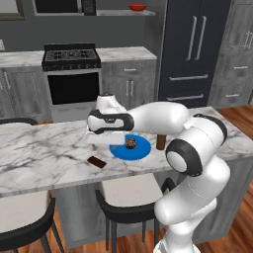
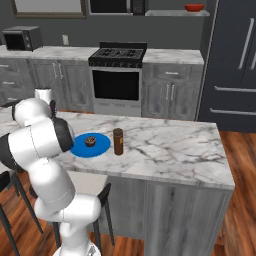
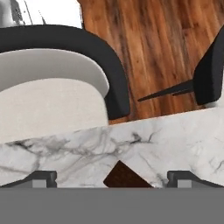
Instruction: Take the cinnamon bottle from the cabinet and place it on the dining table, next to the plate with the cupcake. Then take the chocolate from the dining counter and place it on the cupcake plate.
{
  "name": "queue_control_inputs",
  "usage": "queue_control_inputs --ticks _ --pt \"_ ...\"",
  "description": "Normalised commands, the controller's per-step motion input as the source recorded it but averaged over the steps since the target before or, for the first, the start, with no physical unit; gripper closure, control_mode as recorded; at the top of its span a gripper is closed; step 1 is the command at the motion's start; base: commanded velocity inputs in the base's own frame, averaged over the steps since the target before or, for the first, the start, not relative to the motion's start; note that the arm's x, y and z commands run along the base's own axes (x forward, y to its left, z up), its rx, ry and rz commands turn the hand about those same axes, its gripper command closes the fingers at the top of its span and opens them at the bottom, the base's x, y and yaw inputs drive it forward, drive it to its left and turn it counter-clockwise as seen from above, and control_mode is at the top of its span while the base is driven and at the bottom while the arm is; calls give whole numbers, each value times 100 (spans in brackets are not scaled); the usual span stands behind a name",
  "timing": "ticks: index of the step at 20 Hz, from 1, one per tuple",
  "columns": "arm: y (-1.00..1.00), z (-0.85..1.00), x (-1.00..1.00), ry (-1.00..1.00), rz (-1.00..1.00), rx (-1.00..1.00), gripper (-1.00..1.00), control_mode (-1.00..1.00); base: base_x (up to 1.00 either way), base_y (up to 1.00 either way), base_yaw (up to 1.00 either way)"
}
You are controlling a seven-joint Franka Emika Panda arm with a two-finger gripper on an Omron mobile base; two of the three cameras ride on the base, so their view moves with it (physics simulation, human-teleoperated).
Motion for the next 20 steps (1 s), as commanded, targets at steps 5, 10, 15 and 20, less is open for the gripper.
queue_control_inputs --ticks 5,10,15,20 --pt "22 -30 20 0 12 0 -100 -100 0 0 0" --pt "3 -54 34 0 3 -4 -100 -100 0 0 0" --pt "15 -43 7 0 4 -1 -100 -100 0 0 0" --pt "9 -24 19 0 1 -1 -100 -100 0 0 0"
